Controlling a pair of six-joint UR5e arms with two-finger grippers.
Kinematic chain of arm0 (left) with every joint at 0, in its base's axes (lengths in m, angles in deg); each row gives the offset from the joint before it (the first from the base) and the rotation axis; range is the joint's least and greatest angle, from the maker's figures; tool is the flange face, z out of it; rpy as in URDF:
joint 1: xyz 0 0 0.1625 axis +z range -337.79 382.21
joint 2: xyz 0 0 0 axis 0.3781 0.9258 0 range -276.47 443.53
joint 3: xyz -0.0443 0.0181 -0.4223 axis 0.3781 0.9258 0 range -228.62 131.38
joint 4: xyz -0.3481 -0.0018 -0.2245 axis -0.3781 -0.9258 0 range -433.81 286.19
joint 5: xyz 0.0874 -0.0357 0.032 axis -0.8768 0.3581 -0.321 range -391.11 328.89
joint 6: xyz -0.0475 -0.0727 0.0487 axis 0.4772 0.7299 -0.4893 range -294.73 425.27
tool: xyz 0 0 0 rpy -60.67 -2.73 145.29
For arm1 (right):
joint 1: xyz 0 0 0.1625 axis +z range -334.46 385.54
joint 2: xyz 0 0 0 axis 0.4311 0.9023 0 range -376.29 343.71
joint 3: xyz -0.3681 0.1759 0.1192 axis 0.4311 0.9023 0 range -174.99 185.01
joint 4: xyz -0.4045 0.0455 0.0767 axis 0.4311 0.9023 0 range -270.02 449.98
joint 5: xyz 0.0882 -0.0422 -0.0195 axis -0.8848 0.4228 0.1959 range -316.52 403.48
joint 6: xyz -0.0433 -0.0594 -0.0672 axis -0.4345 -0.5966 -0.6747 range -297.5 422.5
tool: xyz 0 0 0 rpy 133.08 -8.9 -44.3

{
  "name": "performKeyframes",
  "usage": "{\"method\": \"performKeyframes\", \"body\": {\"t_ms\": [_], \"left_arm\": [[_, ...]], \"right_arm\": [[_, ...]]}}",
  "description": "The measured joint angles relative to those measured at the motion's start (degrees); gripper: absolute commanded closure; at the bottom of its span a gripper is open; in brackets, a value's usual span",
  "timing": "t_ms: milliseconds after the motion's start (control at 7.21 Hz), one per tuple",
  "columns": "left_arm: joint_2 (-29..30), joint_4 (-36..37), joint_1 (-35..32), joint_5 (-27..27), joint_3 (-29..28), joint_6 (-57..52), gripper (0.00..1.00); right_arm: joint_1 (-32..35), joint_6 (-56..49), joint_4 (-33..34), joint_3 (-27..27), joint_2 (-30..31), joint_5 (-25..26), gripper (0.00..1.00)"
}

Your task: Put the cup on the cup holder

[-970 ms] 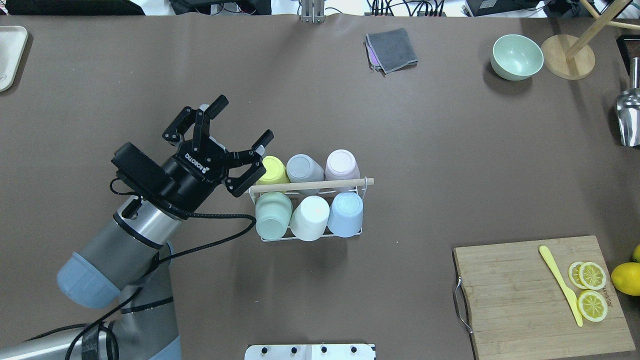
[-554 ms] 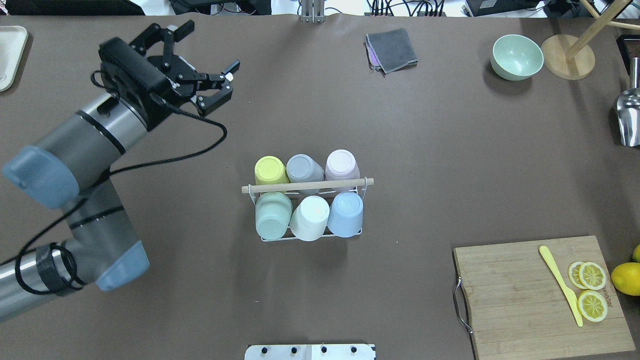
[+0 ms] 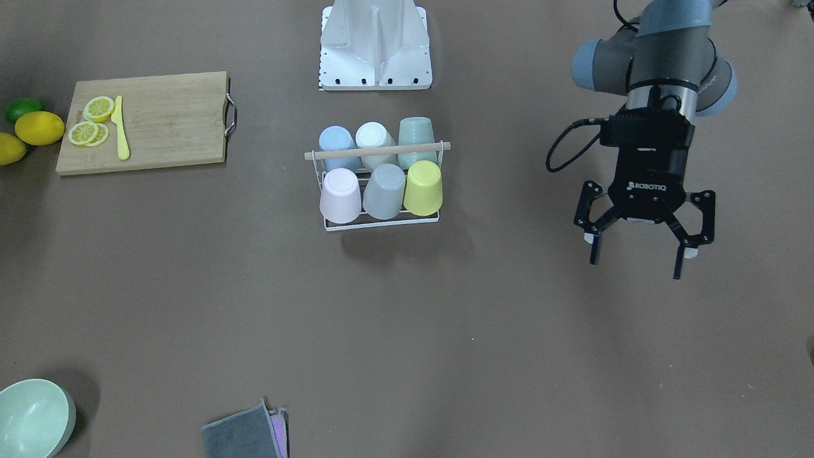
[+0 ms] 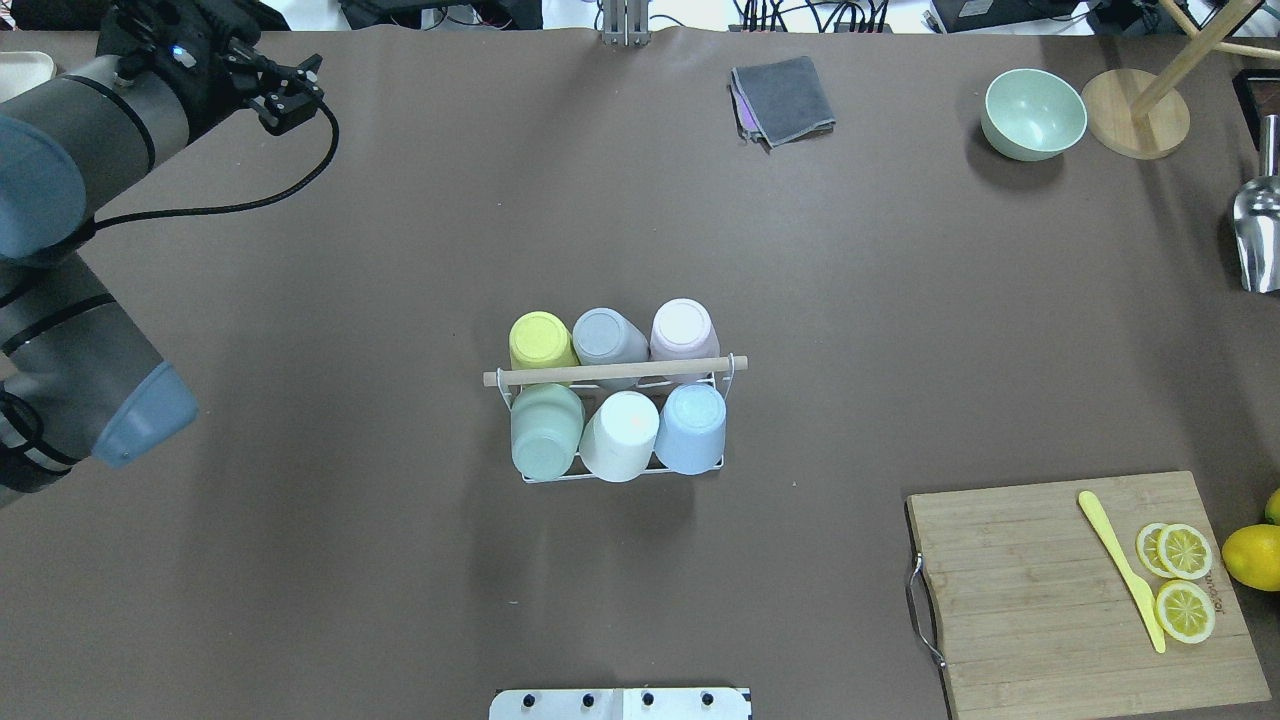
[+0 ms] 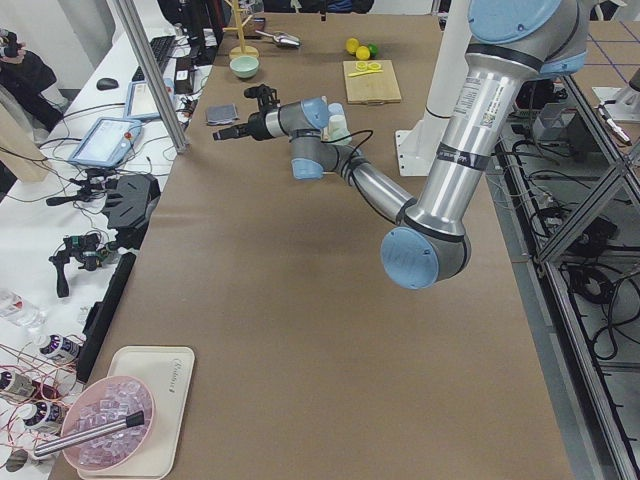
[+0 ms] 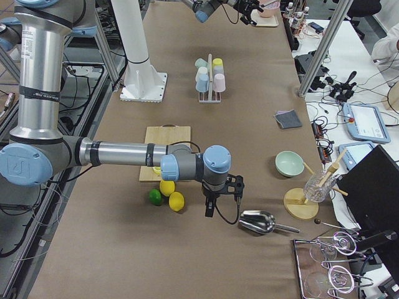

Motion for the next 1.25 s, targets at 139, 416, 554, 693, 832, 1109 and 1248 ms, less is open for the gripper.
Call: {"method": "performKeyframes", "body": {"t_ms": [139, 416, 554, 693, 832, 1109, 1248], "left_arm": [[-0.8, 8.2, -2.4, 3.2, 0.1, -0.1, 0.02], [-1.2, 25.1, -8.5, 16.4, -0.2, -0.2, 0.02], [-0.9, 33.6, -11.5, 24.6, -0.9, -0.3, 0.02], [-0.5, 40.8, -14.0, 32.2, -1.6, -0.3, 0.02], [-0.6, 45.7, -16.4, 38.5, -2.7, -0.1, 0.02], [-1.4, 50.2, -25.2, 52.1, -9.7, 0.2, 0.02], [-2.1, 50.8, -29.8, 57.3, -13.8, 0.0, 0.02]], "right_arm": [[0.0, 0.1, 0.0, 0.1, 0.0, -0.7, 0.01], [0.0, 0.5, 0.0, 0.1, 0.1, -1.2, 0.01], [0.0, 0.6, 0.0, 0.0, 0.1, -1.2, 0.01], [0.0, 0.6, 0.0, 0.0, 0.2, -1.3, 0.01], [0.0, 0.6, -0.1, 0.0, 0.2, -1.3, 0.01], [0.0, 0.7, -0.1, 0.3, 0.3, -1.1, 0.01], [0.1, 0.7, -0.1, 0.4, 0.5, -1.0, 0.01]]}}
